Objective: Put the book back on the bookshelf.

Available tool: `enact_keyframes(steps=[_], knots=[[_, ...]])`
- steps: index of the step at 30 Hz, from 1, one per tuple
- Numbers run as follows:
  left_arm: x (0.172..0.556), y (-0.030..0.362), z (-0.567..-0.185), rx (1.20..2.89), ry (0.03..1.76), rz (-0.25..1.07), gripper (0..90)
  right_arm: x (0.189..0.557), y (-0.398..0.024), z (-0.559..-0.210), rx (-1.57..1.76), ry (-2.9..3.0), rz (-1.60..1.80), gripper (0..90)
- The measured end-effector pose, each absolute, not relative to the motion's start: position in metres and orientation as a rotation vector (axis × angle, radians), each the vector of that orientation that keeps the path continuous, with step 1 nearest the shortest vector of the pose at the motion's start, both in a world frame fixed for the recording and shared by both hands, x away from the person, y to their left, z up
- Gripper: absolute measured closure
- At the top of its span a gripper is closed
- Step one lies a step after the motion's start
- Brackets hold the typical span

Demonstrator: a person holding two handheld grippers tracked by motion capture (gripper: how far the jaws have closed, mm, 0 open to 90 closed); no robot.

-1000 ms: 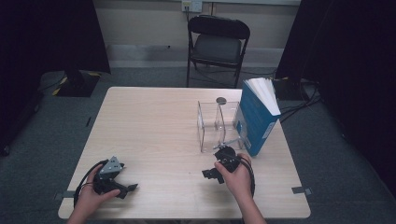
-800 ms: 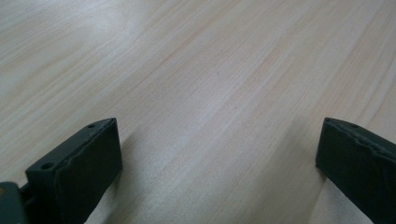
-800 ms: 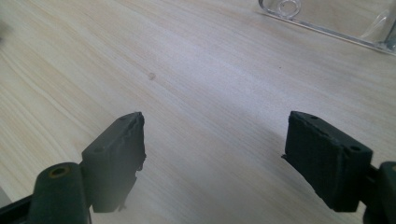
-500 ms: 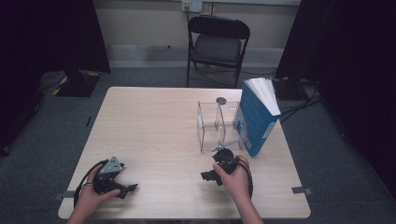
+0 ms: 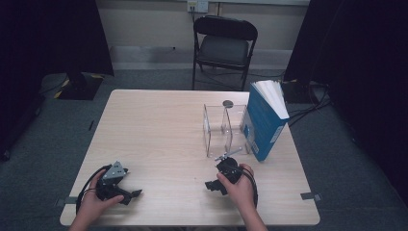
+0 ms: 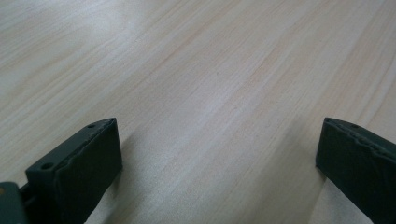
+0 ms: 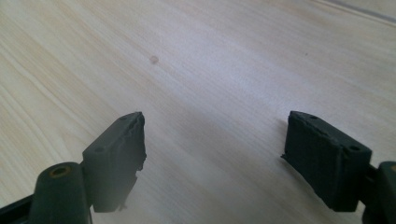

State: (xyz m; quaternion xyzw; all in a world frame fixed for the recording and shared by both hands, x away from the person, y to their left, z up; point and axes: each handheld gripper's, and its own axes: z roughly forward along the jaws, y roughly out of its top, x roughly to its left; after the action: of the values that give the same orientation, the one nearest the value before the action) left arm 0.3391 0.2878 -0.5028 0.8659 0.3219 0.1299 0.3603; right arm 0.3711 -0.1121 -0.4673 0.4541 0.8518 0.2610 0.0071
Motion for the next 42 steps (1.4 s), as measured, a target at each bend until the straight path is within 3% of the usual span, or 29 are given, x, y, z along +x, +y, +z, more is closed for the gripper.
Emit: enact_keyframes(steps=[42], knots=[[0.339,0.287,-0.504,2.215,0.825,0.335,0.0,0.346,-0.106,-0.489,1.083,2.516,0.875,12.3]])
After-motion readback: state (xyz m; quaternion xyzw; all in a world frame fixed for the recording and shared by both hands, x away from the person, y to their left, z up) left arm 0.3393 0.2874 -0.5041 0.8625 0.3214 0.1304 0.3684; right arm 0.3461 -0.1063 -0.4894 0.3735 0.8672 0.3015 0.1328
